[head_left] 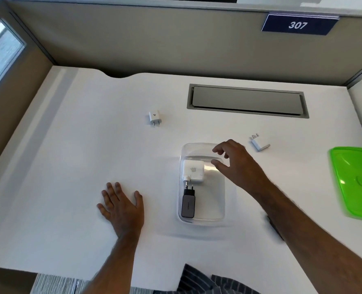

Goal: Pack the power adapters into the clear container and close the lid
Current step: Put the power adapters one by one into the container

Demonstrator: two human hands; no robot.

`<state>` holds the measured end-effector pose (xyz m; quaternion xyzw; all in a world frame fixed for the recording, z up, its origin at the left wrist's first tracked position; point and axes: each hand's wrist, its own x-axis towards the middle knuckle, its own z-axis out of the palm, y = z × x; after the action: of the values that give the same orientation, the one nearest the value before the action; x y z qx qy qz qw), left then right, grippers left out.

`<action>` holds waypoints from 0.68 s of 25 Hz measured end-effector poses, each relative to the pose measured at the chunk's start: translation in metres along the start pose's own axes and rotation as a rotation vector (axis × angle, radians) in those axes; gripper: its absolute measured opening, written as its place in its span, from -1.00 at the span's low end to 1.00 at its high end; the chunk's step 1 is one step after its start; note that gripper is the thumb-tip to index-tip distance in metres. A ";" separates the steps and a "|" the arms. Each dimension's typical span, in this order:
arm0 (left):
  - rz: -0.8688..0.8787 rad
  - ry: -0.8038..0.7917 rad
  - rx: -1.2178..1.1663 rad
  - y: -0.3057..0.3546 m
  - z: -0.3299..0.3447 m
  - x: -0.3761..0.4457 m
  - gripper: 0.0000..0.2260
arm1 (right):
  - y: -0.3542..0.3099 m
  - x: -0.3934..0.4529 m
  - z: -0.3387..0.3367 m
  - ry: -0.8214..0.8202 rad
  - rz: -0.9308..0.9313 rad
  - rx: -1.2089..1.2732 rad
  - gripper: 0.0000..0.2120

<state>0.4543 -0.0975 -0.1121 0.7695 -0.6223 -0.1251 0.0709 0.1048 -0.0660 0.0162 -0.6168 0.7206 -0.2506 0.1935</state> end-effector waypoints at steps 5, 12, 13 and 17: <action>-0.012 -0.014 -0.005 -0.002 0.002 0.001 -0.29 | 0.022 -0.013 -0.007 0.061 0.073 0.064 -0.80; -0.013 -0.001 -0.025 -0.003 0.006 0.003 -0.28 | 0.088 -0.012 -0.019 0.210 0.309 -0.002 -0.76; -0.015 -0.002 -0.026 -0.003 0.006 0.003 -0.28 | 0.097 -0.010 -0.020 0.209 0.336 -0.019 -0.74; -0.015 0.000 -0.025 -0.002 0.007 0.003 -0.29 | 0.120 0.002 -0.022 0.190 0.432 -0.104 -0.64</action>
<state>0.4551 -0.0997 -0.1199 0.7731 -0.6149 -0.1334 0.0797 -0.0036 -0.0517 -0.0386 -0.4312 0.8628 -0.2225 0.1420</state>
